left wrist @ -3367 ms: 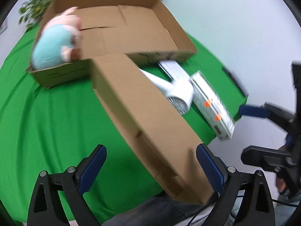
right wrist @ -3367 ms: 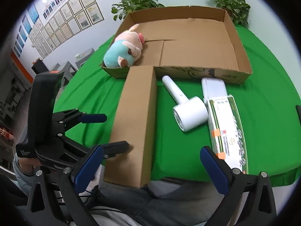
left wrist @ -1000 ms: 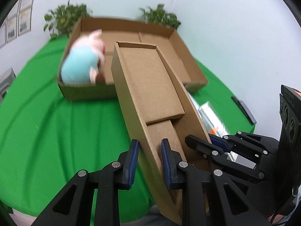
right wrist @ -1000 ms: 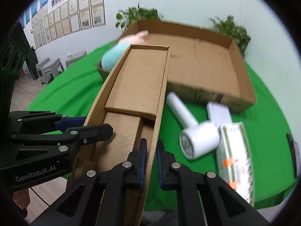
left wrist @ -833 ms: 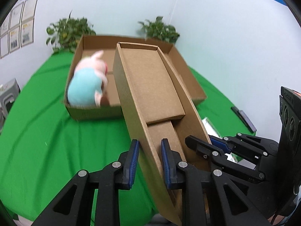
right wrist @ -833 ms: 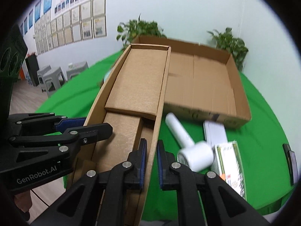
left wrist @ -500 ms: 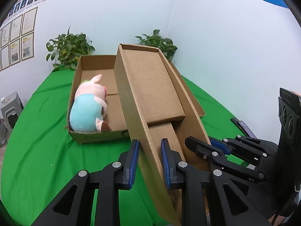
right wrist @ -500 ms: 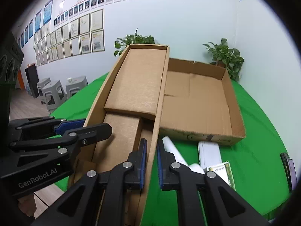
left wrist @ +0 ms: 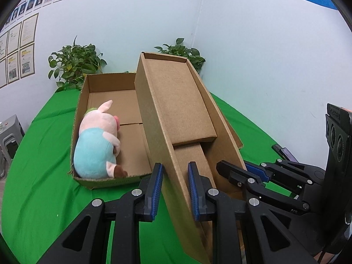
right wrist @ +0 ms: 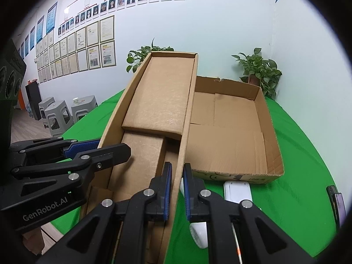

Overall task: Organize objects
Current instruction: 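Carry the cardboard divider into the box and lower it beside the pig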

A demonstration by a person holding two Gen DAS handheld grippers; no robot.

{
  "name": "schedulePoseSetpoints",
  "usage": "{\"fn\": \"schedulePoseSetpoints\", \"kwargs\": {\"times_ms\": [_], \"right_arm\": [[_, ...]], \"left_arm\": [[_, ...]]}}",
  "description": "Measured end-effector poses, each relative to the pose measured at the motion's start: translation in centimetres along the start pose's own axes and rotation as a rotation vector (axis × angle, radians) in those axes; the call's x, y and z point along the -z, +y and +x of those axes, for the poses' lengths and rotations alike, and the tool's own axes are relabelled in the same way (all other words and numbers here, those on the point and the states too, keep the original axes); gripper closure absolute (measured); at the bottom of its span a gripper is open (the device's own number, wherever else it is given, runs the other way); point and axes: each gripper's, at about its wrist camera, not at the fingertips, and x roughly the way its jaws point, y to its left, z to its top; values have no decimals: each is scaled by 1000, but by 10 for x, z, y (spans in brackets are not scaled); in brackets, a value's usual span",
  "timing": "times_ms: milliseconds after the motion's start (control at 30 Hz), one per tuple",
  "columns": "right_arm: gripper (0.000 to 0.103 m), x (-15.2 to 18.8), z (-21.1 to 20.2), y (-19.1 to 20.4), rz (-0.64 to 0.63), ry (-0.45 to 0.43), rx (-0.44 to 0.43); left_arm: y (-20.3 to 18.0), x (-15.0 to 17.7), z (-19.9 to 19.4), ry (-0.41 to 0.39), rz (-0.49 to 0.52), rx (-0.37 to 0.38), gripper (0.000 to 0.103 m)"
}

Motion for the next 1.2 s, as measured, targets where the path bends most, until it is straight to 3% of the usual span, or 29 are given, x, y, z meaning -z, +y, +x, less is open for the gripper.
{"fn": "schedulePoseSetpoints", "kwargs": {"times_ms": [333,733,1200], "right_arm": [[94,-29,49,-32,15,25,-15],[95,-56,121,-44,7,101,-82],[94,-59,165,-45,31,194,-75]], "left_arm": [[21,-40,62,16,5,-10,84],[53,-67,132,13,6,-154,86],[105,-68,191,70,-50,-124,88]]}}
